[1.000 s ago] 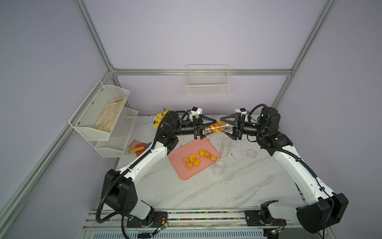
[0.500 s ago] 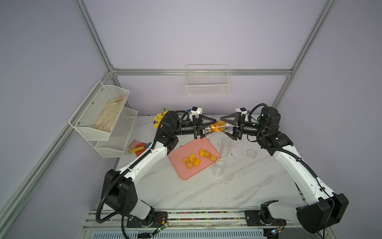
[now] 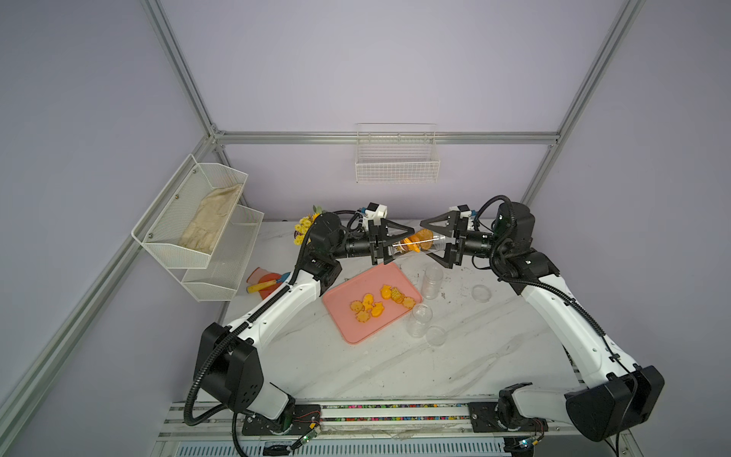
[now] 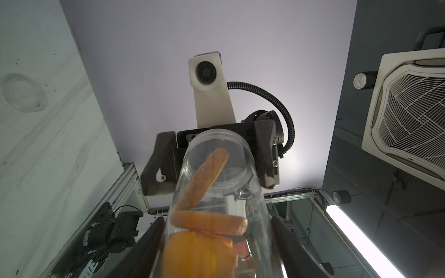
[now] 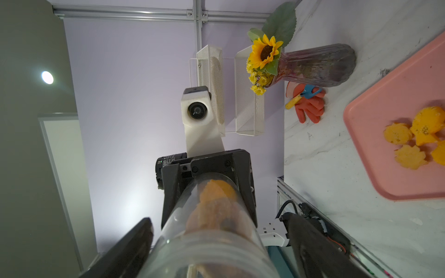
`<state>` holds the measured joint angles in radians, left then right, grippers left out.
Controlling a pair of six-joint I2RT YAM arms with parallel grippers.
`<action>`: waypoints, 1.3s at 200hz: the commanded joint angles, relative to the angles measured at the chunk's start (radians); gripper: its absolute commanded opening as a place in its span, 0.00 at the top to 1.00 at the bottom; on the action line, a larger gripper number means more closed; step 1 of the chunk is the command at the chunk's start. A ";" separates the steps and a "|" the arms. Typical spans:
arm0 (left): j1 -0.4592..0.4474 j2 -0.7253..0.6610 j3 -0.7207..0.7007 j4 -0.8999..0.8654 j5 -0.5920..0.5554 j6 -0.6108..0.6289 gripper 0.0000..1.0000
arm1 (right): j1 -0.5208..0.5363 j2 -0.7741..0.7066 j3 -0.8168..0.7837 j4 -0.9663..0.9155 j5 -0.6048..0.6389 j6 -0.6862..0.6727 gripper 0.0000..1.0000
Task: Pour the cookies out of the jar
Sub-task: Pick up the jar from the center of the board.
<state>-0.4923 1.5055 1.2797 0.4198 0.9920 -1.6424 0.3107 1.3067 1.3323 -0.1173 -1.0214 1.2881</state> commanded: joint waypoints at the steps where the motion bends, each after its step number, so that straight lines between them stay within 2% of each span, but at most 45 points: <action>1: -0.003 -0.011 0.047 0.078 0.020 -0.011 0.43 | 0.005 0.002 0.048 -0.006 -0.025 -0.007 0.02; 83: 0.015 -0.010 0.056 0.092 0.029 -0.018 0.42 | 0.000 -0.018 0.059 -0.021 -0.047 -0.018 0.03; 183: 0.119 -0.082 -0.023 0.094 0.072 -0.043 0.42 | -0.058 -0.007 0.123 -0.032 -0.061 -0.070 0.02; 186: 0.124 -0.115 -0.028 0.093 0.075 -0.044 0.42 | -0.061 -0.005 0.124 -0.033 -0.060 -0.071 0.02; 235: 0.188 -0.208 -0.090 0.069 0.095 -0.045 0.42 | -0.094 0.009 0.165 -0.194 0.047 -0.260 0.03; 260: 0.192 -0.235 -0.100 0.040 0.097 -0.030 0.42 | -0.094 0.022 0.159 -0.207 0.065 -0.285 0.03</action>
<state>-0.3061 1.3064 1.2190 0.4545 1.0687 -1.6836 0.2207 1.3132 1.4738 -0.2760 -0.9962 1.0775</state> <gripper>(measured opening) 0.622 0.975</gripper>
